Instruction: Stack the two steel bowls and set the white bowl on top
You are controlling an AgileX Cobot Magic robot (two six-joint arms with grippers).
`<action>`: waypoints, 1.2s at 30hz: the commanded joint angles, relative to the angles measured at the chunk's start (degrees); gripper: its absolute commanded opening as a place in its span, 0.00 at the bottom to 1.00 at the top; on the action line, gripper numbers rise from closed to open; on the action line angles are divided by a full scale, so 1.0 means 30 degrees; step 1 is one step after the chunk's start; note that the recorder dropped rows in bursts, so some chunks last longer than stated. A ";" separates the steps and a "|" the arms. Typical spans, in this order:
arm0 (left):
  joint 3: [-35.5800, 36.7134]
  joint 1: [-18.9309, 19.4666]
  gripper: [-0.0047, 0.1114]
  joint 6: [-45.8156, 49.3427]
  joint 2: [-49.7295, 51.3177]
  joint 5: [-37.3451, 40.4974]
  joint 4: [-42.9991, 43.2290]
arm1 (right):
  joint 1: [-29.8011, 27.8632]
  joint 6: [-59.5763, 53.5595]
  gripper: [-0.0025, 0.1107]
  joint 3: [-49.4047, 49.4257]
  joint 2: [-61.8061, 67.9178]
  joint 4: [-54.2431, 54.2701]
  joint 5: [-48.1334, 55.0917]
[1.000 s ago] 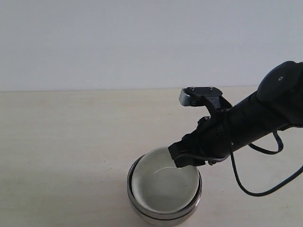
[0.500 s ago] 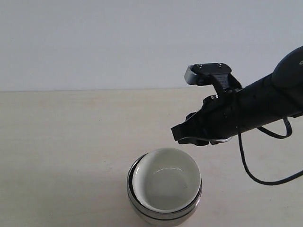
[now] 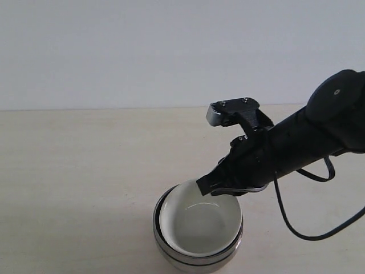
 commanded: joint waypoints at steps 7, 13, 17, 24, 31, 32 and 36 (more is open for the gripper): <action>0.0082 0.0063 0.07 -0.0243 -0.0054 0.0014 -0.0128 | 0.0546 -0.0207 0.02 -0.0066 0.0378 0.0017 -0.1598; 0.0082 0.0063 0.07 -0.0243 -0.0054 0.0014 -0.0128 | 0.0546 -0.0647 0.02 -0.0109 0.0031 -0.0021 -0.3349; 0.0082 0.0063 0.07 -0.0243 -0.0054 0.0014 -0.0128 | 0.0546 -0.0685 0.02 -0.0068 0.0321 -0.0063 -0.2934; 0.0082 0.0063 0.07 -0.0243 -0.0054 0.0014 -0.0128 | 0.0546 -0.0675 0.02 -0.0068 0.1214 -0.0412 -0.3298; 0.0082 0.0063 0.07 -0.0243 -0.0054 0.0014 -0.0128 | 0.0546 -0.0675 0.02 -0.0068 0.0029 -0.0412 -0.3297; 0.0082 0.0063 0.07 -0.0243 -0.0054 0.0014 -0.0128 | 0.0546 -0.0675 0.02 -0.0068 -0.0206 -0.0412 -0.3214; 0.0082 0.0063 0.07 -0.0243 -0.0054 0.0014 -0.0128 | 0.0546 -0.0512 0.02 -0.0068 -0.0995 -0.0136 -0.1962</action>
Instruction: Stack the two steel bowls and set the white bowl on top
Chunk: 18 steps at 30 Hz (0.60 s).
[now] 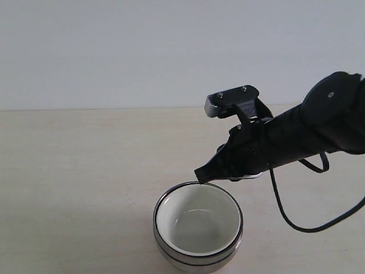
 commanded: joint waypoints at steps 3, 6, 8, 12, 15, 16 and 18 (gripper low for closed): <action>0.0082 0.0063 0.07 -0.0243 -0.0054 0.0014 -0.0128 | 0.0380 -0.0191 0.02 -0.0056 -0.0792 0.0229 0.2312; 0.0082 0.0063 0.07 -0.0243 -0.0054 0.0014 -0.0128 | 0.0603 -0.0194 0.02 -0.0056 -0.0659 0.0053 0.2683; 0.0082 0.0063 0.07 -0.0243 -0.0054 0.0014 -0.0128 | 0.0603 -0.0194 0.02 -0.0056 -0.0666 -0.0459 0.2735; 0.0082 0.0063 0.07 -0.0243 -0.0054 0.0014 -0.0128 | 0.0226 0.2387 0.02 -0.0056 -0.0666 -0.3956 0.3616; 0.0082 0.0063 0.07 -0.0243 -0.0054 0.0014 -0.0128 | 0.0175 0.5243 0.02 -0.0056 -0.0666 -0.6729 0.4133; 0.0082 0.0063 0.07 -0.0243 -0.0054 0.0014 -0.0128 | 0.0175 0.6471 0.02 -0.0056 -0.0666 -0.7612 0.4387; 0.0082 0.0063 0.07 -0.0243 -0.0054 0.0014 -0.0128 | 0.0175 0.7333 0.02 -0.0056 -0.0666 -0.8108 0.5118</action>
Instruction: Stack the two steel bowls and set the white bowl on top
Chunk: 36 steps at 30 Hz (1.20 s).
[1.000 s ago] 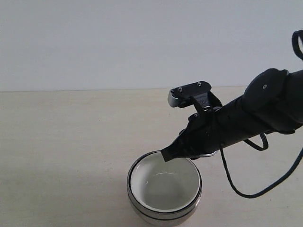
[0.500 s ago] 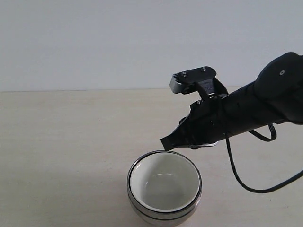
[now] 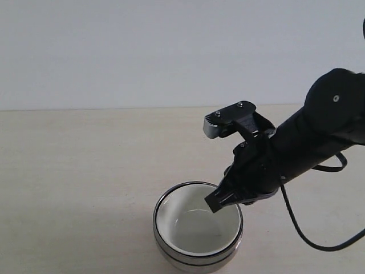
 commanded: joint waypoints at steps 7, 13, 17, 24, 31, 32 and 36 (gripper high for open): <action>0.0082 0.0063 0.07 -0.0243 -0.0054 0.0014 -0.0128 | -0.0162 0.2748 0.02 -0.0056 -0.0063 -0.2263 0.2263; 0.0082 0.0063 0.07 -0.0243 -0.0054 0.0014 -0.0128 | -0.0162 0.3239 0.02 -0.0056 0.0523 -0.2263 0.2362; 0.0082 0.0063 0.07 -0.0243 -0.0054 0.0014 -0.0128 | -0.0162 0.3239 0.02 -0.0056 0.1049 -0.2263 0.2207; 0.0082 0.0063 0.07 -0.0243 -0.0054 0.0014 -0.0128 | -0.0162 0.3203 0.02 -0.0056 0.0159 -0.2153 0.2074; 0.0082 0.0063 0.07 -0.0243 -0.0054 0.0014 -0.0128 | 0.0718 0.1290 0.02 -0.0056 -0.1839 0.0485 0.1393; 0.0082 0.0063 0.07 -0.0243 -0.0054 0.0014 -0.0128 | 0.1039 0.0792 0.02 -0.0056 -0.1856 0.0985 0.1116; 0.0082 0.0063 0.07 -0.0243 -0.0054 0.0014 -0.0128 | 0.3480 -0.0206 0.02 -0.0056 -0.1283 0.2401 -0.1919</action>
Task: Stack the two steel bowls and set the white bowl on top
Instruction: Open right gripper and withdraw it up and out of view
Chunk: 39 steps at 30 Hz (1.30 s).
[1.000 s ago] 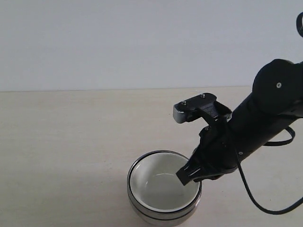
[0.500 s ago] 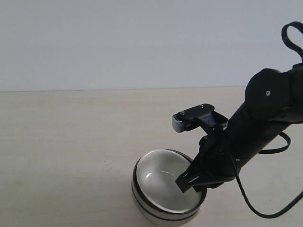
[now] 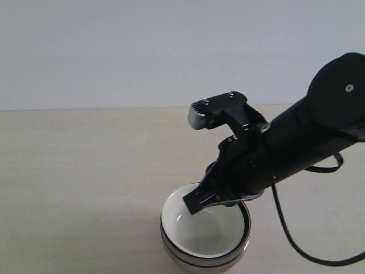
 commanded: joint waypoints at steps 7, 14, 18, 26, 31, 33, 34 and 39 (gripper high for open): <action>0.0082 0.0063 0.07 -0.0243 -0.0054 0.0014 -0.0128 | 0.3454 -0.0726 0.02 -0.0025 0.2786 0.1546 -0.5788; 0.0082 0.0063 0.07 -0.0243 -0.0054 0.0014 -0.0128 | 0.3532 -0.0832 0.02 -0.0025 0.3828 0.1510 -0.6822; 0.0082 0.0063 0.07 -0.0243 -0.0054 0.0014 -0.0128 | 0.3532 -0.0974 0.02 -0.0728 0.3794 0.1510 -0.6137; 0.0082 0.0063 0.07 -0.0243 -0.0054 0.0014 -0.0128 | 0.3498 -0.1011 0.02 -0.1572 0.3794 0.0863 -0.5253; 0.0082 0.0063 0.07 -0.0243 -0.0054 0.0014 -0.0128 | 0.3498 -0.1011 0.02 -0.1572 0.3443 0.0415 -0.4590; 0.0082 0.0063 0.07 -0.0243 -0.0054 0.0014 -0.0128 | 0.3498 -0.1011 0.02 -0.1572 0.2941 0.0415 -0.4468; 0.0082 0.0063 0.07 -0.0243 -0.0054 0.0014 -0.0128 | 0.3498 -0.0938 0.02 -0.1572 0.2122 0.0415 -0.4042; 0.0082 0.0063 0.07 -0.0243 -0.0054 0.0014 -0.0128 | 0.3535 -0.0651 0.02 -0.1572 0.0704 -0.0157 0.2773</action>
